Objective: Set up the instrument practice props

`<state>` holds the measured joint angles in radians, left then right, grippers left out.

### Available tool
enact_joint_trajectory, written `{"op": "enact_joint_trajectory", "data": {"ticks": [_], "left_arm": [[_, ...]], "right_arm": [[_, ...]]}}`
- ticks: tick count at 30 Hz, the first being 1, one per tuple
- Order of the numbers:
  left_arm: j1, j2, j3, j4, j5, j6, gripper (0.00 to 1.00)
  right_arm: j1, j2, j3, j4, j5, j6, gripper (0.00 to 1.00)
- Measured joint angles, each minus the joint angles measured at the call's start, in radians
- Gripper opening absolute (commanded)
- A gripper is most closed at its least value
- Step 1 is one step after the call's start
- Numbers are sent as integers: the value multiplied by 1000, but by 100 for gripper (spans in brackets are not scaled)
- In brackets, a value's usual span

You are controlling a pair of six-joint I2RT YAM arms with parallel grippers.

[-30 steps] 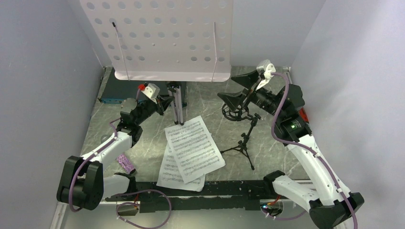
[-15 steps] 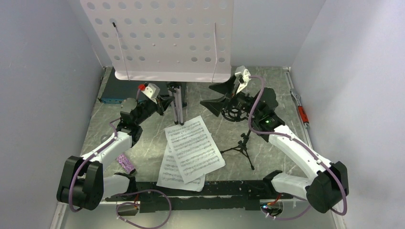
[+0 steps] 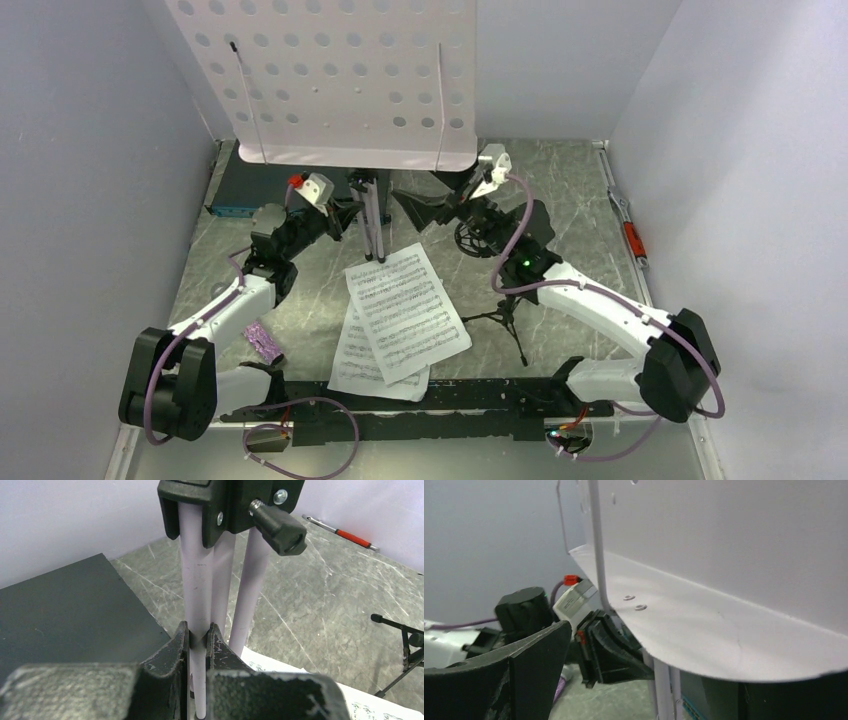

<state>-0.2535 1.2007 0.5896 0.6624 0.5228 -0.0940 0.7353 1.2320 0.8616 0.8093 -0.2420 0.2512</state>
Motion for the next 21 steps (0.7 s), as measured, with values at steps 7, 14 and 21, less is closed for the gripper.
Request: {"op": "enact_joint_trajectory", "data": {"ticks": [7, 14, 21], "left_arm": [[8, -2, 3, -8, -18, -5, 3], [0, -2, 8, -18, -1, 4, 3], [-3, -2, 9, -21, 4, 6, 3]], "right_arm": [[38, 96, 101, -71, 87, -57, 95], [43, 81, 98, -121, 169, -74, 96], [45, -21, 53, -234, 317, -127, 99]]}}
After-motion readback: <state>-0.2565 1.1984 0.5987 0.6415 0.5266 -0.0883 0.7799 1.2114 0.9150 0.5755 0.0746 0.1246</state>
